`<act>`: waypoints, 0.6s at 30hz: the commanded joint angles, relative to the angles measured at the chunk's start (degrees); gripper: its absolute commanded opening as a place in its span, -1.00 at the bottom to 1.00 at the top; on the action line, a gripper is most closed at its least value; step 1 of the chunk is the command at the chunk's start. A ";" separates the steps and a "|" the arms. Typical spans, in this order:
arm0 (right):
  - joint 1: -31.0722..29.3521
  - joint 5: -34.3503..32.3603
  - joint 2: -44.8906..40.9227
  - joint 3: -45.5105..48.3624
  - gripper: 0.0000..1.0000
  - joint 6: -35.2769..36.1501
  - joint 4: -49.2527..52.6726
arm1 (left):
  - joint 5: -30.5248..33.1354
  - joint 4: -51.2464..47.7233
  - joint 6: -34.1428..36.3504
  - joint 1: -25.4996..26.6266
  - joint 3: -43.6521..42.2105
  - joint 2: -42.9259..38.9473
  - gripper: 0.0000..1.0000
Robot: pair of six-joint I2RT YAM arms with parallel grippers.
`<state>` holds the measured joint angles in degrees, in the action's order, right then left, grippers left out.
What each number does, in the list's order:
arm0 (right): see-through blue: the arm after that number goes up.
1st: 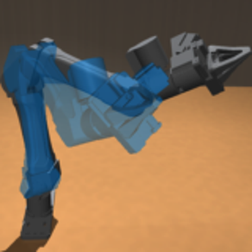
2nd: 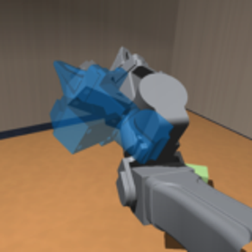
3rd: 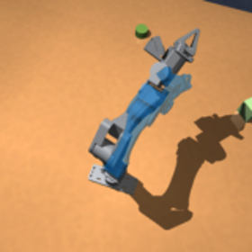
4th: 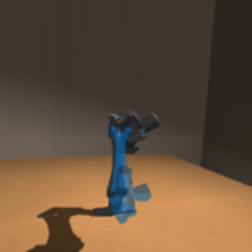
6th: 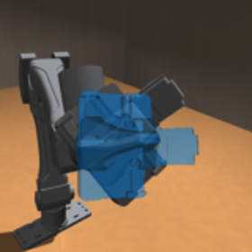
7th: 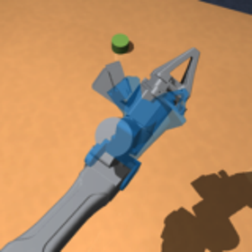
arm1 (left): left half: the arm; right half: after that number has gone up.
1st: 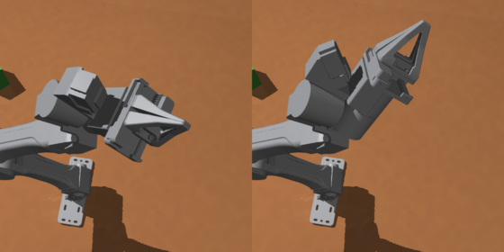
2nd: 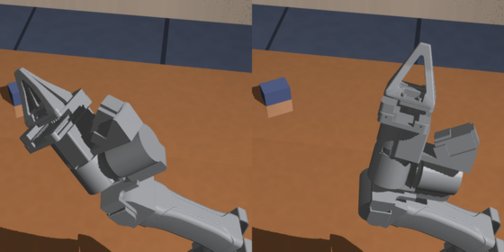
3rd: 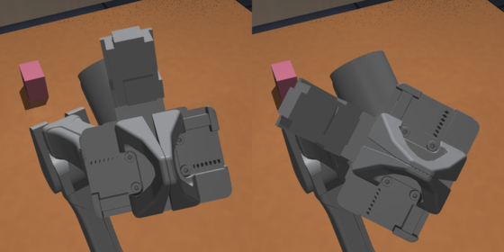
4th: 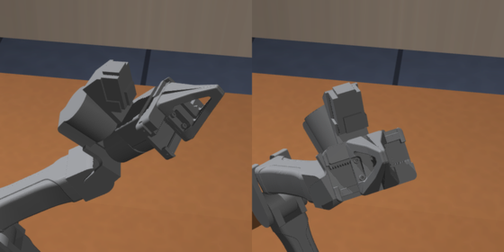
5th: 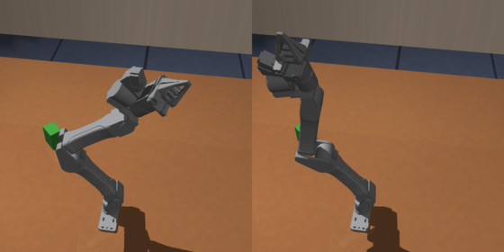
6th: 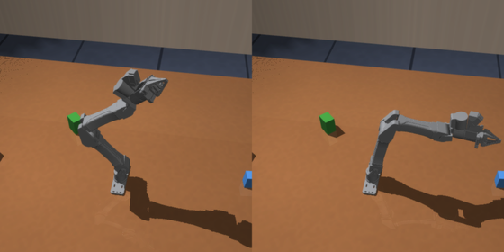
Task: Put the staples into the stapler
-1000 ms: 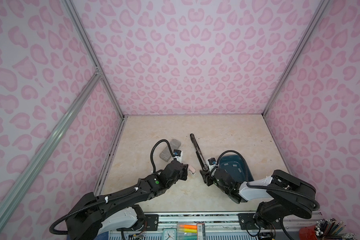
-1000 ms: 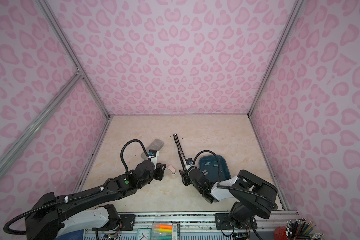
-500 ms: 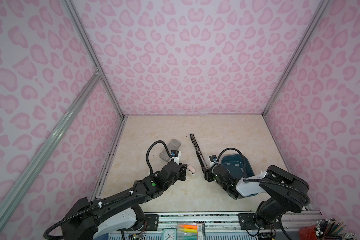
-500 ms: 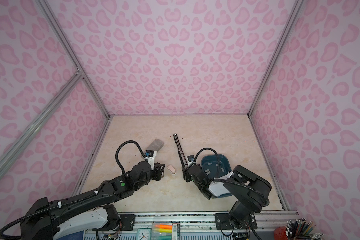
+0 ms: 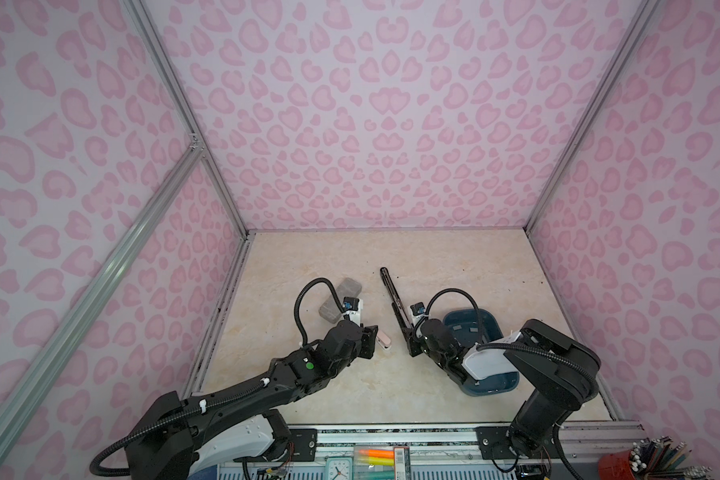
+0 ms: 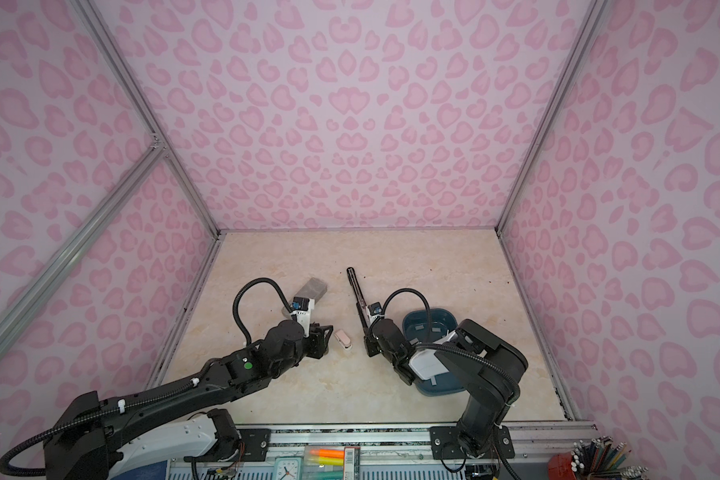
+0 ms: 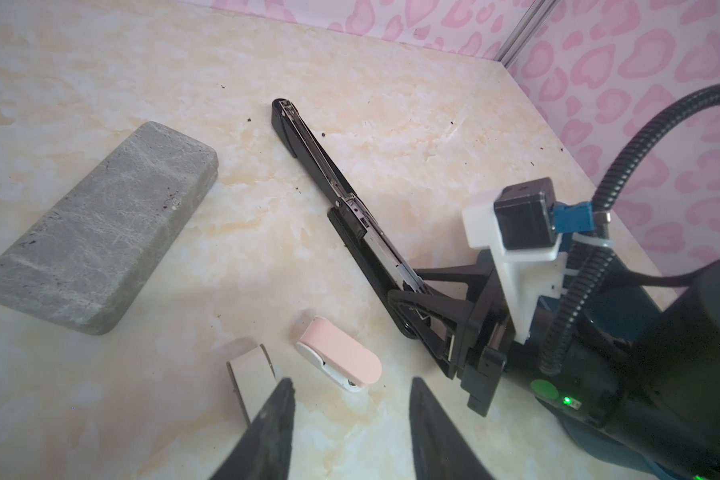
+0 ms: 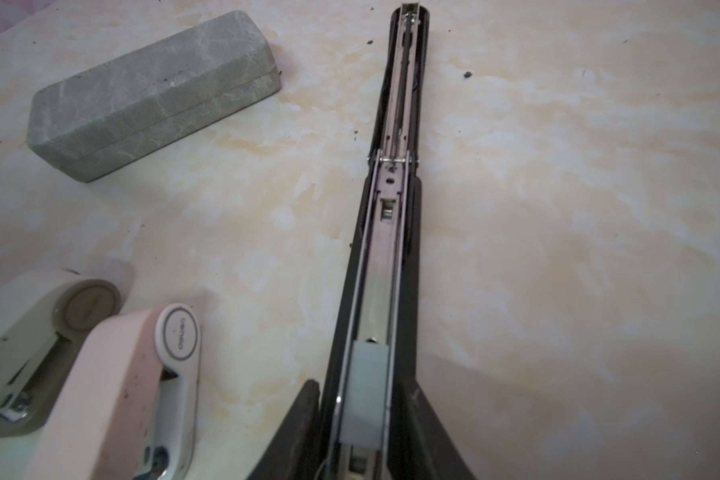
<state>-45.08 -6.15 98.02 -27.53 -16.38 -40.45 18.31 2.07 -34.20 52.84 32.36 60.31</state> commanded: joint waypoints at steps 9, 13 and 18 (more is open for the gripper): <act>-0.01 0.35 -1.77 3.55 -0.55 0.21 -1.50 | 19.19 1.18 -8.11 -0.02 1.14 -10.01 0.91; -0.01 0.88 -2.90 4.81 -0.58 0.13 -1.99 | 13.46 -1.46 -8.01 -0.09 6.50 -9.31 0.91; -0.01 5.10 -2.96 6.04 -0.59 -0.16 -5.10 | 10.34 3.20 -9.58 -1.16 4.84 -8.93 0.91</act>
<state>-44.99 -4.43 94.76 -22.00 -16.29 -43.29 31.27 2.31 -42.81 52.34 37.28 50.70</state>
